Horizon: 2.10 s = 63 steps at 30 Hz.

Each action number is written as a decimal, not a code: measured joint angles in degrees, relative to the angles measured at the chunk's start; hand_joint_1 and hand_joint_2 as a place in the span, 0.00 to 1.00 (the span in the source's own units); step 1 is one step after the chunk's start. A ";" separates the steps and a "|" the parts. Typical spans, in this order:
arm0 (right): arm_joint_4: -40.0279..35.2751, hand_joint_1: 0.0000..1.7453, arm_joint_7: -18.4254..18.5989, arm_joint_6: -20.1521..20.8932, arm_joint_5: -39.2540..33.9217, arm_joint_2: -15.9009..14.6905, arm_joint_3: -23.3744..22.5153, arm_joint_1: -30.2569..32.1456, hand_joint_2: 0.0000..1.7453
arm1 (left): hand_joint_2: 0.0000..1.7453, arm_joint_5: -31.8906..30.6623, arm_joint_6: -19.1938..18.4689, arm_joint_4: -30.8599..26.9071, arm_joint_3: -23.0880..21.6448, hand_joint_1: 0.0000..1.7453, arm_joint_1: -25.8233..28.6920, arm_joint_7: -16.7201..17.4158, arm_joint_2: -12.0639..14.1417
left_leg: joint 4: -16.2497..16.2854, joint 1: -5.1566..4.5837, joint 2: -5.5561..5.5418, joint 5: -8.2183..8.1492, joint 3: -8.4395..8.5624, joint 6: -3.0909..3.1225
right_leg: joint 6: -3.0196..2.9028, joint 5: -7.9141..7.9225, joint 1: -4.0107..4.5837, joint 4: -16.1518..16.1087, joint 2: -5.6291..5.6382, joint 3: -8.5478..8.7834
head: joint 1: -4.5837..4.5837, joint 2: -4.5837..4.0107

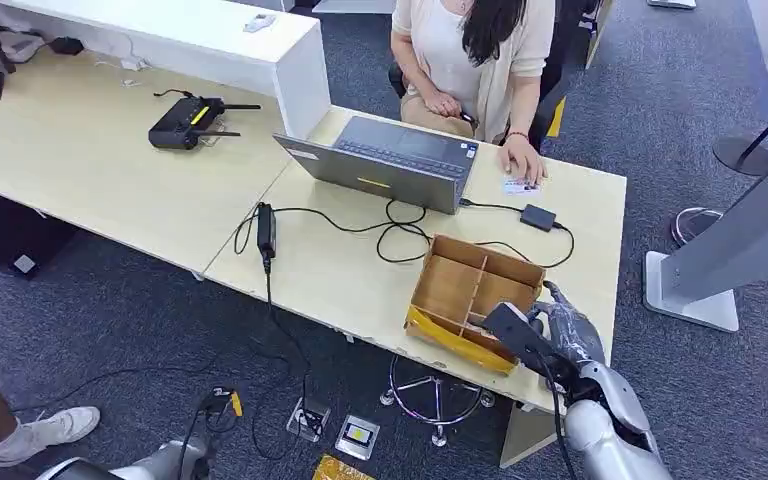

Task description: Pass the card to the sensor for recognition and then transmit it.

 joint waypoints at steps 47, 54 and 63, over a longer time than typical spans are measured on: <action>-0.83 0.00 -2.03 -0.72 2.91 -2.89 0.00 -7.39 0.00 | 0.00 1.29 -0.13 0.00 0.00 0.00 0.09 -0.44 0.11 | 0.01 0.00 0.00 0.04 0.01 -0.06 | -0.03 0.04 0.00 0.01 0.01 0.00 | 0.00 0.00; -2.97 0.00 -3.13 -0.63 1.44 -4.44 -0.13 -9.48 1.00 | 0.00 2.01 -0.09 0.00 0.00 0.00 0.22 -0.44 0.11 | 0.01 0.00 0.00 0.05 0.01 -0.07 | -0.04 0.05 0.00 0.00 0.01 -0.02 | 0.00 0.00; -12.39 0.00 0.48 0.20 -1.09 -5.55 -0.33 -2.37 1.00 | 0.00 2.99 0.09 0.00 -0.26 0.00 0.29 -0.44 -0.02 | 0.01 0.04 0.01 0.04 -0.02 -0.07 | -0.04 0.05 0.04 0.00 0.03 -0.05 | 0.00 0.00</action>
